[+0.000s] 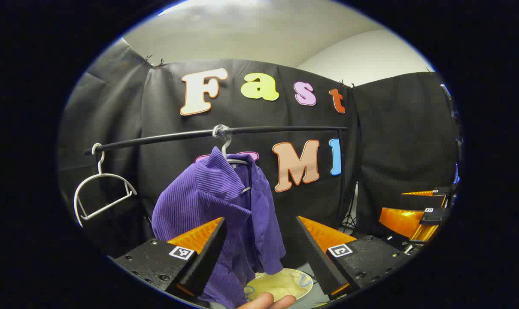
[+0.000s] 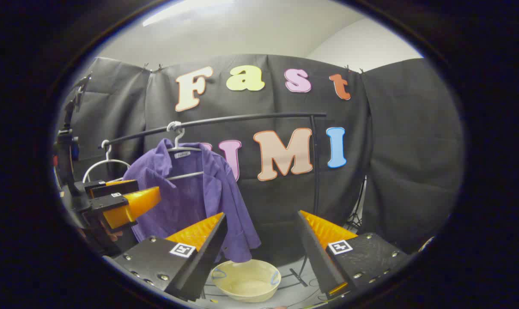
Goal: Grasp the clothes on the hanger with both hands and then place them into the laundry hamper below.
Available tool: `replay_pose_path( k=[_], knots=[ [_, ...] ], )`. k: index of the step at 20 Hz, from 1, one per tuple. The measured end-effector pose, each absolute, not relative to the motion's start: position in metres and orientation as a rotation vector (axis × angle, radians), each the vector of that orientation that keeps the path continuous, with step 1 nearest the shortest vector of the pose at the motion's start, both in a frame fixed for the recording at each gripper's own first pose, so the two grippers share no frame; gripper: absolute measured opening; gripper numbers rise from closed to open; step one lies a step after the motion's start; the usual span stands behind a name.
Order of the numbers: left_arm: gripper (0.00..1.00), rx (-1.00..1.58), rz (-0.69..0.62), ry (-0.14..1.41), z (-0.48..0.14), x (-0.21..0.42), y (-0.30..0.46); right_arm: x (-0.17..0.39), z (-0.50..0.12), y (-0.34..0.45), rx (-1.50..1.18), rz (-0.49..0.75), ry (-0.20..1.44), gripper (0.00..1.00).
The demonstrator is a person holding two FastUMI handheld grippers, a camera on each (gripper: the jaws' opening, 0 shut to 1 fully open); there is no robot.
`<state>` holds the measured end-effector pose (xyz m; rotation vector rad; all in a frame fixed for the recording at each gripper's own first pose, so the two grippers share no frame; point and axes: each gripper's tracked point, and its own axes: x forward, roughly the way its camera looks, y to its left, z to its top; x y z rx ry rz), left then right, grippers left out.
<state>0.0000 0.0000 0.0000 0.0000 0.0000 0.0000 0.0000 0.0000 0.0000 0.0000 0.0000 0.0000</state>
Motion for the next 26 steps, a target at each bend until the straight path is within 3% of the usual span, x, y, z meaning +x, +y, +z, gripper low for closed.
replay_pose_path(
  k=[1, 4, 7, 12, 15, 21, 26],
  knots=[
    [0.97, 0.006, 0.011, -0.009, 0.004, 0.001, -0.006, -0.001, 0.003, -0.004, 0.004, 0.011, 0.003, 0.93],
    [1.0, 0.003, 0.028, -0.028, 0.015, -0.001, -0.027, -0.006, 0.018, -0.025, -0.005, 0.038, -0.019, 0.93],
    [0.97, -0.016, 0.06, -0.02, 0.012, -0.002, -0.042, -0.009, 0.027, -0.041, -0.022, 0.07, -0.027, 0.93],
    [0.99, -0.011, 0.15, 0.008, 0.003, -0.007, -0.047, -0.007, 0.018, -0.05, -0.042, 0.153, -0.01, 0.99],
    [0.99, 0.011, 0.237, 0.026, -0.007, -0.011, -0.037, 0.0, 0.004, -0.037, -0.03, 0.238, 0.008, 0.96],
    [0.97, 0.057, 0.408, 0.036, -0.024, -0.013, 0.004, 0.037, -0.024, 0.009, 0.036, 0.38, 0.07, 0.94],
    [0.97, 0.055, 0.459, 0.03, -0.032, 0.017, 0.029, 0.084, -0.025, 0.033, 0.021, 0.406, 0.096, 0.93]
  ],
)
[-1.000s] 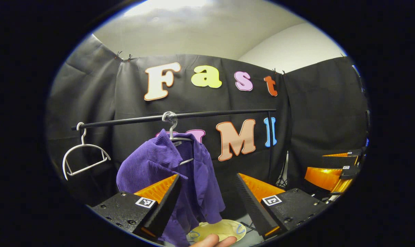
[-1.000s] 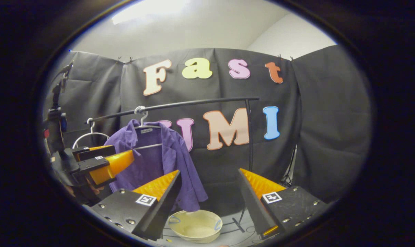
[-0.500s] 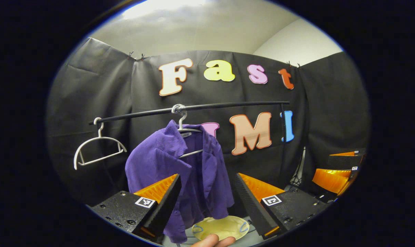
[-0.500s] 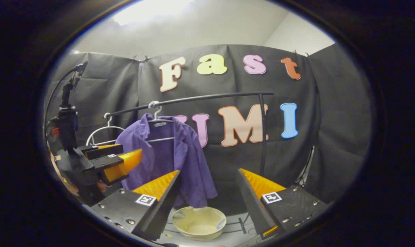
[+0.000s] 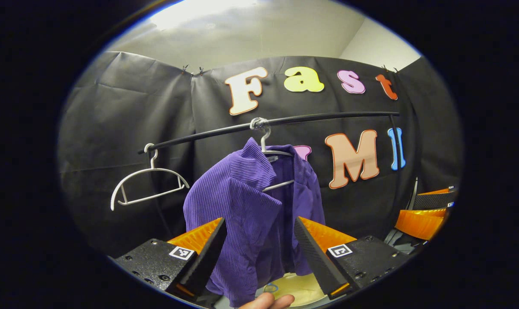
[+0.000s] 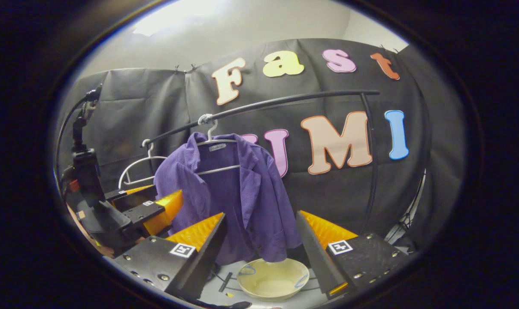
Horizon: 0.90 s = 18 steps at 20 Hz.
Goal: Grasp the clothes on the hanger with both hands and then place them into the laundry hamper below.
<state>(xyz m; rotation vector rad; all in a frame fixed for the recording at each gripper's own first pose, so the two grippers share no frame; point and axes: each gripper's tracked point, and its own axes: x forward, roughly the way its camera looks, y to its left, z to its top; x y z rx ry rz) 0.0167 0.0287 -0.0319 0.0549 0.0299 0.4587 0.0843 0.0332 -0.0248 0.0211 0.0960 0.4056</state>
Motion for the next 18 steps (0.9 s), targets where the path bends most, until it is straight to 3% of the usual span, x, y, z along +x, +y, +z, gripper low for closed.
replay_pose_path(
  k=[3, 10, 14, 17, 18],
  knots=[
    [0.99, 0.034, 0.466, 0.015, -0.035, 0.046, 0.032, 0.113, -0.031, 0.041, 0.007, 0.402, 0.128, 0.96],
    [0.99, 0.02, 0.657, 0.042, -0.052, 0.095, 0.064, 0.184, -0.043, 0.051, -0.055, 0.385, 0.167, 0.93],
    [0.99, 0.01, 0.747, 0.086, -0.066, 0.097, 0.087, 0.23, -0.044, 0.08, -0.038, 0.428, 0.168, 0.93],
    [0.94, 0.045, 0.753, 0.107, -0.069, 0.099, 0.091, 0.26, -0.046, 0.117, -0.015, 0.506, 0.165, 0.99],
    [0.93, 0.056, 0.749, 0.107, -0.068, 0.098, 0.091, 0.267, -0.049, 0.131, -0.017, 0.533, 0.171, 0.94]
  ],
)
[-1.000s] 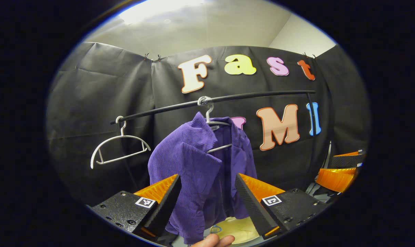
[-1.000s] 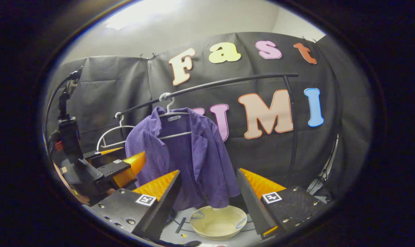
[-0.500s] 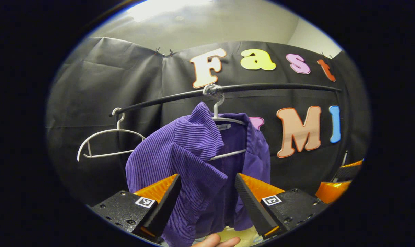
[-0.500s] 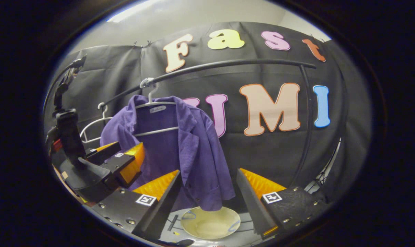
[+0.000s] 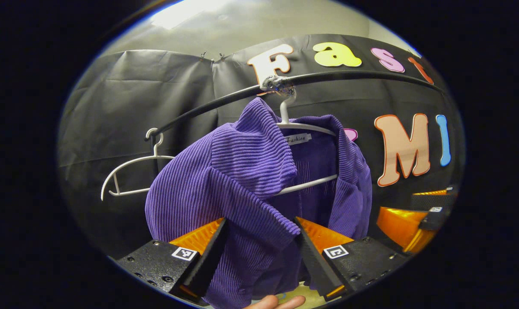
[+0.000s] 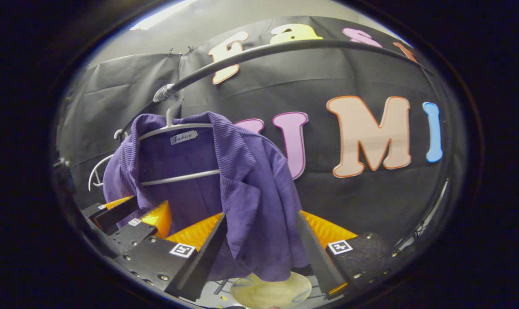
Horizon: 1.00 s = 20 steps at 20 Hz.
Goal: Grasp the clothes on the hanger with both hands and then place them into the laundry hamper below.
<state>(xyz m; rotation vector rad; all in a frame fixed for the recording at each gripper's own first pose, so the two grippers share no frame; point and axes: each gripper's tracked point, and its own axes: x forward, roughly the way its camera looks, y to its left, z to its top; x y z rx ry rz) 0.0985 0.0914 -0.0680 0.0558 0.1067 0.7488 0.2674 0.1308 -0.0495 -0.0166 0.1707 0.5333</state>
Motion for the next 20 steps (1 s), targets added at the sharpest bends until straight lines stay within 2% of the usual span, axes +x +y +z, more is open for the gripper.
replay_pose_path(
  k=[2, 3, 4, 5, 6, 8, 10, 11, 12, 14, 15, 16, 18, 19, 20],
  knots=[
    [0.89, 0.06, 0.742, 0.107, -0.069, 0.099, 0.096, 0.28, -0.056, 0.154, -0.014, 0.566, 0.183, 0.93],
    [0.89, 0.051, 0.741, 0.108, -0.069, 0.098, 0.1, 0.285, -0.058, 0.167, -0.009, 0.583, 0.186, 0.96],
    [0.84, 0.032, 0.733, 0.102, -0.069, 0.098, 0.103, 0.291, -0.058, 0.177, -0.005, 0.592, 0.19, 0.93],
    [0.82, 0.02, 0.715, 0.101, -0.068, 0.099, 0.102, 0.298, -0.059, 0.185, -0.008, 0.593, 0.192, 0.97],
    [0.77, 0.022, 0.708, 0.098, -0.067, 0.097, 0.103, 0.304, -0.061, 0.188, -0.016, 0.581, 0.197, 0.93],
    [0.71, 0.03, 0.686, 0.086, -0.061, 0.098, 0.104, 0.313, -0.061, 0.194, -0.017, 0.564, 0.194, 0.96],
    [0.6, 0.025, 0.652, 0.078, -0.057, 0.1, 0.101, 0.316, -0.059, 0.2, -0.013, 0.567, 0.187, 0.96],
    [0.57, 0.013, 0.644, 0.076, -0.056, 0.101, 0.101, 0.317, -0.058, 0.203, -0.008, 0.566, 0.183, 0.93],
    [0.54, 0.001, 0.628, 0.074, -0.057, 0.102, 0.1, 0.319, -0.057, 0.205, -0.007, 0.563, 0.184, 0.96],
    [0.46, -0.007, 0.609, 0.083, -0.059, 0.104, 0.1, 0.328, -0.052, 0.201, -0.018, 0.52, 0.162, 0.88],
    [0.43, -0.003, 0.609, 0.096, -0.061, 0.106, 0.104, 0.333, -0.051, 0.199, -0.027, 0.505, 0.159, 0.73],
    [0.34, 0.002, 0.62, 0.101, -0.063, 0.105, 0.109, 0.337, -0.05, 0.202, -0.037, 0.509, 0.153, 0.59],
    [0.23, 0.022, 0.623, 0.152, -0.071, 0.106, 0.114, 0.338, -0.052, 0.192, -0.087, 0.467, 0.162, 0.29],
    [0.17, 0.037, 0.621, 0.182, -0.074, 0.104, 0.118, 0.333, -0.047, 0.193, -0.084, 0.484, 0.165, 0.14],
    [0.08, 0.036, 0.612, 0.192, -0.074, 0.102, 0.119, 0.331, -0.044, 0.189, -0.082, 0.472, 0.164, 0.09]
  ],
)
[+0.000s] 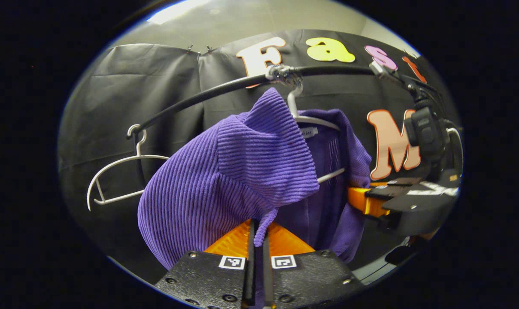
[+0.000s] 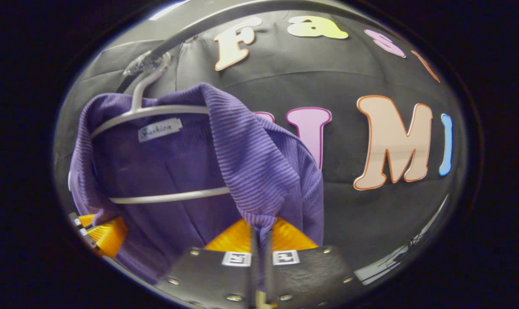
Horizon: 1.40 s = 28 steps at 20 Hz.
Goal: Grasp the clothes on the hanger with both hands and then place them into the laundry hamper below.
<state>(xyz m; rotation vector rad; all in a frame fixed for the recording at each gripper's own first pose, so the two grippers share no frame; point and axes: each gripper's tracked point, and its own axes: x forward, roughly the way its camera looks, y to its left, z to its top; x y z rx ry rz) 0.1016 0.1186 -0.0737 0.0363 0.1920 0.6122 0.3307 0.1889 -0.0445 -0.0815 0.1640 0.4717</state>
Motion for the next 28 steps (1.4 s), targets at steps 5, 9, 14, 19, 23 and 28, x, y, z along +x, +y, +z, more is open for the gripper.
replay_pose_path(
  k=[5, 9, 14, 19, 23, 28],
  knots=[
    [0.0, -0.068, 0.515, 0.233, -0.077, 0.088, 0.106, 0.3, -0.033, 0.174, -0.027, 0.508, 0.192, 0.04],
    [0.0, -0.082, 0.46, 0.209, -0.054, 0.064, 0.095, 0.285, -0.036, 0.174, 0.004, 0.52, 0.252, 0.04],
    [0.0, -0.041, 0.415, 0.166, -0.002, 0.02, 0.088, 0.272, -0.038, 0.171, 0.012, 0.421, 0.321, 0.04],
    [0.0, -0.025, 0.453, 0.149, 0.044, -0.021, 0.12, 0.26, -0.018, 0.166, -0.084, 0.369, 0.22, 0.04],
    [0.0, 0.024, 0.459, 0.181, 0.051, -0.032, 0.153, 0.27, -0.005, 0.153, -0.156, 0.332, 0.166, 0.04],
    [0.0, 0.08, 0.446, 0.214, 0.047, -0.024, 0.207, 0.297, 0.01, 0.134, -0.213, 0.225, 0.097, 0.04]
  ],
)
